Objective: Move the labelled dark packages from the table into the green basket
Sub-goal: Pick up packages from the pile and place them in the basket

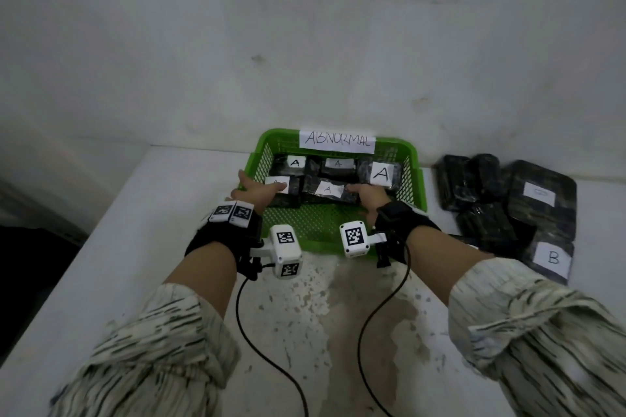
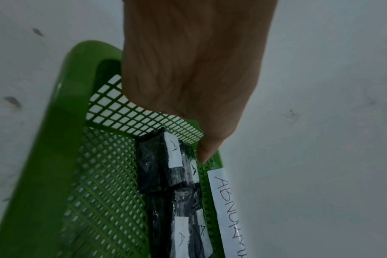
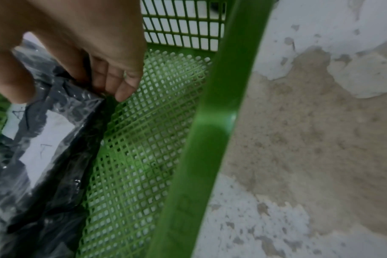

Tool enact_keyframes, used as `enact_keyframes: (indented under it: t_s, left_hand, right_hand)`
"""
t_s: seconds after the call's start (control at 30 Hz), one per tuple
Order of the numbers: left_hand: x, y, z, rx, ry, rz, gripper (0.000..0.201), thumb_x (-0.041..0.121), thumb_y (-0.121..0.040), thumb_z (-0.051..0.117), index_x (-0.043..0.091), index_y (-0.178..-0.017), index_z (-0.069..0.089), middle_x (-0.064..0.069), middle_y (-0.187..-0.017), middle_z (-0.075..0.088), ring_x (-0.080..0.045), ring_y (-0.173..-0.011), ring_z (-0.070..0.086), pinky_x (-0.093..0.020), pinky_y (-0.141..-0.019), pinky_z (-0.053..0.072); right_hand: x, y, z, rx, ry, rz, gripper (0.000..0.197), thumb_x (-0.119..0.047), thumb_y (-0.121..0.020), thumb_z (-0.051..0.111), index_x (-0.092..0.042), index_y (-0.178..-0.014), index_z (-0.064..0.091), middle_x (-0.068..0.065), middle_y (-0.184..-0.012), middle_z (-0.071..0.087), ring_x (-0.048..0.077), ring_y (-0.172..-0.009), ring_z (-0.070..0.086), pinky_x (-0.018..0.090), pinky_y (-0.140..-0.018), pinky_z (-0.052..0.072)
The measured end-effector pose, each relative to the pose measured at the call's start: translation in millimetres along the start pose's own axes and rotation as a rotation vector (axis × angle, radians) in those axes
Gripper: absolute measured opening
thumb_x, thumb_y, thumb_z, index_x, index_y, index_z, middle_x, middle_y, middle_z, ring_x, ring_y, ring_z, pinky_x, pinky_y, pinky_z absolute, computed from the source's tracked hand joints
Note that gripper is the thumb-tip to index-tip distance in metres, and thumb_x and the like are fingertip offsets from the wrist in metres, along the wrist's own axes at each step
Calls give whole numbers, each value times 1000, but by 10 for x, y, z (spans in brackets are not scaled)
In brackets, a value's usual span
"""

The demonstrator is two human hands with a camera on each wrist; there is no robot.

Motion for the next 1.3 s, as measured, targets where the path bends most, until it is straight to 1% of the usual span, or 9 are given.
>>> enact_keyframes:
  t_s: [0.13, 0.27, 0.33, 0.47, 0.53, 0.67, 0.87, 1.0, 1.3]
  left_hand:
    - [32, 156, -81, 36, -91, 37, 98, 45, -85, 63, 16, -151, -4, -21, -157, -5, -39, -145, -4, -50, -117, 6]
    - [187, 464, 20, 63, -196, 126, 95, 54, -86, 57, 13, -152, 3, -19, -157, -8, -38, -144, -13, -49, -116, 1]
    - [308, 644, 202, -5, -245, 198, 93, 55, -86, 55, 15, -152, 1, -18, -158, -9, -38, -144, -14, -51, -116, 1]
    - [591, 1055, 706, -172, -289, 320, 92, 55, -88, 52, 17, -152, -3, -14, -158, -10, -37, -143, -17, -51, -116, 2]
    - [703, 1266, 989, -236, -307, 365, 88, 52, -90, 50, 16, -152, -1, -14, -159, -6, -36, -144, -15, -49, -116, 4]
    - [772, 1672, 1577, -379, -375, 414, 84, 52, -93, 43, 14, -152, -3, -16, -158, -6, -35, -145, -12, -48, -116, 6]
    - [761, 1944, 2155, -513, -413, 388, 90, 59, -92, 38, 12, -149, -13, -15, -159, -8, -33, -146, -5, -52, -117, 10]
    - [743, 1955, 2225, -501, -446, 395, 93, 59, -92, 38, 11, -147, -20, -14, -158, -12, -34, -146, -6, -51, -118, 7]
    - [694, 1896, 2252, -580, -410, 388, 92, 61, -91, 36, 19, -146, -25, -11, -157, -19, -33, -146, -5, -51, -117, 10]
  right_hand:
    - [-39, 137, -140, -22, -30, -44, 53, -14, -96, 57, 5, -141, 39, 17, -147, 41, 35, -134, 39, 41, -105, 37]
    - [-177, 307, -414, 45, -28, -245, 27, -6, -93, 57, 3, -118, 58, 12, -114, 57, 26, -112, 50, 31, -84, 43]
    - [-256, 416, -631, 113, -31, -386, 37, -4, -91, 57, 0, -127, 52, 14, -123, 55, 27, -114, 53, 35, -93, 44]
    - [-307, 595, -1163, 268, 18, -535, 36, -4, -84, 61, -8, -119, 55, 8, -92, 58, 25, -89, 58, 34, -86, 49]
    - [-245, 559, -1458, 381, 209, -527, 42, -15, -79, 64, -12, -121, 58, 16, -107, 59, 35, -106, 55, 43, -99, 44]
    - [46, 598, -2015, 476, 588, -323, 53, -27, -87, 60, -22, -137, 45, 16, -140, 36, 37, -130, 32, 42, -106, 30]
    - [229, 460, -2316, 422, 747, -267, 76, -36, -83, 68, -27, -148, 29, 20, -148, 26, 40, -137, 21, 46, -112, 22]
    - [309, 313, -2336, 408, 935, -210, 69, -46, -91, 54, -31, -150, 23, 20, -152, 18, 42, -141, 16, 51, -113, 19]
    - [443, 103, -2316, 475, 1068, -150, 49, -37, -96, 47, -19, -141, 35, 21, -140, 28, 46, -123, 38, 52, -102, 36]
Point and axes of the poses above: each hand's wrist, its own y-axis away from the middle knuckle, its own z-axis out of the palm, x = y × z, the point moved 6 cm from there along -y, towards the middle knuckle
